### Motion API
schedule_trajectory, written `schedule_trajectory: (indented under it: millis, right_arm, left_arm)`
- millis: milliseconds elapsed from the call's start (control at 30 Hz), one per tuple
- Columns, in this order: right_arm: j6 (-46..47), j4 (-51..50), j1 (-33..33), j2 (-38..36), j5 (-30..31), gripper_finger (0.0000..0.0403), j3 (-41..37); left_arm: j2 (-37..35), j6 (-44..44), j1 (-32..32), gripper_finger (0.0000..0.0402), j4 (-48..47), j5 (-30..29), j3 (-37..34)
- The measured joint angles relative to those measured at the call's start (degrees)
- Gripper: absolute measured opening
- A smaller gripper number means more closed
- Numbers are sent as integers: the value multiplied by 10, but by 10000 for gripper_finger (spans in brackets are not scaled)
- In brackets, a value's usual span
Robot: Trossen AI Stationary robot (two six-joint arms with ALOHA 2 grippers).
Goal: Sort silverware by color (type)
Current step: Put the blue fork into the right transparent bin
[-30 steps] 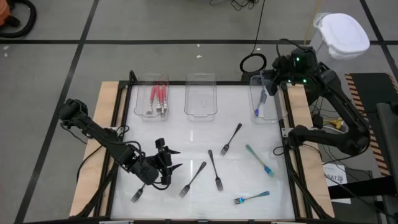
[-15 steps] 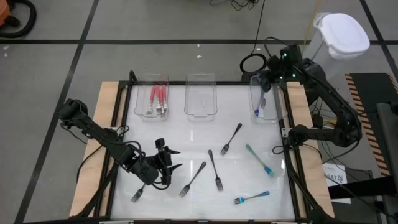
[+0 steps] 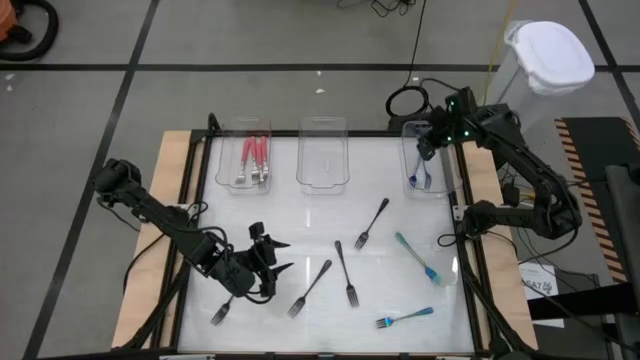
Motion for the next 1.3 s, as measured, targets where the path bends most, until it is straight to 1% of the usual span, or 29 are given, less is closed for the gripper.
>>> schedule_trajectory:
  millis: [133, 300, 367, 533, 700, 800, 1100, 1300]
  right_arm:
    - [0, 38, 0, 0, 0, 3, -35]
    - [14, 63, 0, 1, 3, 4, -51]
    - [19, 70, 0, 1, 17, 4, -51]
    - [27, 78, 0, 1, 77, 4, -51]
    - [26, 76, 0, 1, 92, 10, -51]
    - [24, 70, 0, 1, 94, 33, -51]
    - [27, 75, 0, 1, 110, 121, -51]
    - [45, 77, 1, 1, 110, 155, -51]
  left_arm:
    - [0, 0, 0, 228, 1, 0, 0]
    - [0, -1, 0, 228, 6, 0, 0]
    - [0, 0, 0, 228, 9, 0, 0]
    - [0, 0, 0, 228, 10, 0, 0]
    - [0, 0, 0, 228, 10, 0, 0]
    - [0, 0, 0, 228, 10, 0, 0]
    - [0, 0, 0, 228, 10, 0, 0]
    - [0, 0, 0, 228, 10, 0, 0]
